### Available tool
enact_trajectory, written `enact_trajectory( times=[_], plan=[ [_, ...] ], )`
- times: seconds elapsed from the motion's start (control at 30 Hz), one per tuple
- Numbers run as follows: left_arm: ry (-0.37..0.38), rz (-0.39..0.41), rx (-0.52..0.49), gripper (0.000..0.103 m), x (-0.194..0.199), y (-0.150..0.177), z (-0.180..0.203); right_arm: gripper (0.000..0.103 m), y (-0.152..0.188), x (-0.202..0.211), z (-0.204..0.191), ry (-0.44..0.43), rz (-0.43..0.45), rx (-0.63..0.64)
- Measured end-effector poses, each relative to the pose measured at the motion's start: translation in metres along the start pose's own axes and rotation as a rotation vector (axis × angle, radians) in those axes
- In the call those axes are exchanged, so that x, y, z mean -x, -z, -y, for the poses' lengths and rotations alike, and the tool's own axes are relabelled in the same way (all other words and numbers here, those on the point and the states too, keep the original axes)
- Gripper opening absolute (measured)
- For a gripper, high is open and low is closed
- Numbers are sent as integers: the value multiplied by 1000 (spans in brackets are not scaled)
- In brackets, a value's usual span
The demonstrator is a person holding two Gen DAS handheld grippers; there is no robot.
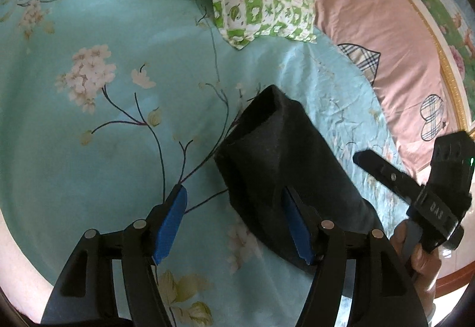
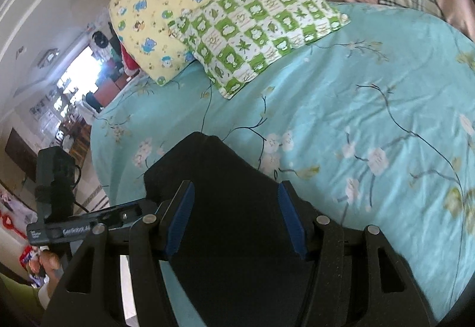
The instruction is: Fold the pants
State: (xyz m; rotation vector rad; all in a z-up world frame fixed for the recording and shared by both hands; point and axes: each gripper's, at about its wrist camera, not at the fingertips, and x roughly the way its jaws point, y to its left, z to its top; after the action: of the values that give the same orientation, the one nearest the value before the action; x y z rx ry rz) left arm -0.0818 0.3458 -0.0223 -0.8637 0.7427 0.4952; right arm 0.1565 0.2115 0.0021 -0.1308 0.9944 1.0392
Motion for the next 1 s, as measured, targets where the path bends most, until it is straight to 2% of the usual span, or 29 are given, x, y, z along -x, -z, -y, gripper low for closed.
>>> enact_trajectory(
  times=[0.33,0.53,0.57,0.6,0.63,0.67,0.7,0.8,1.0],
  plan=[
    [-10,-23,20,68,-20,-5,0,60,-36,-57,-6,-23,-139,95],
    [-52,-17,-11,66,-27,-8,8,59,-37,-95,-12,-18,-233,157],
    [-62,-11,-18,62,-28,-8,10,55,-37,-99,-11,-28,-244,147],
    [-63,-7,-27,50,-29,-9,13,46,-37,-101,-11,-39,-254,142],
    [-52,-12,-34,43,-31,-10,15,42,-37,-103,-10,-51,-260,140],
    [-31,-27,-38,29,-33,-10,18,37,-37,-102,-10,-56,-260,135],
    [-32,-27,-37,28,-33,-11,20,29,-37,-101,-10,-64,-260,130],
    [-43,4,-70,23,-23,-10,34,23,-36,-91,-15,-60,-235,133],
    [8,75,-137,22,14,-7,70,20,-39,-40,-20,-83,-105,99]
  ],
)
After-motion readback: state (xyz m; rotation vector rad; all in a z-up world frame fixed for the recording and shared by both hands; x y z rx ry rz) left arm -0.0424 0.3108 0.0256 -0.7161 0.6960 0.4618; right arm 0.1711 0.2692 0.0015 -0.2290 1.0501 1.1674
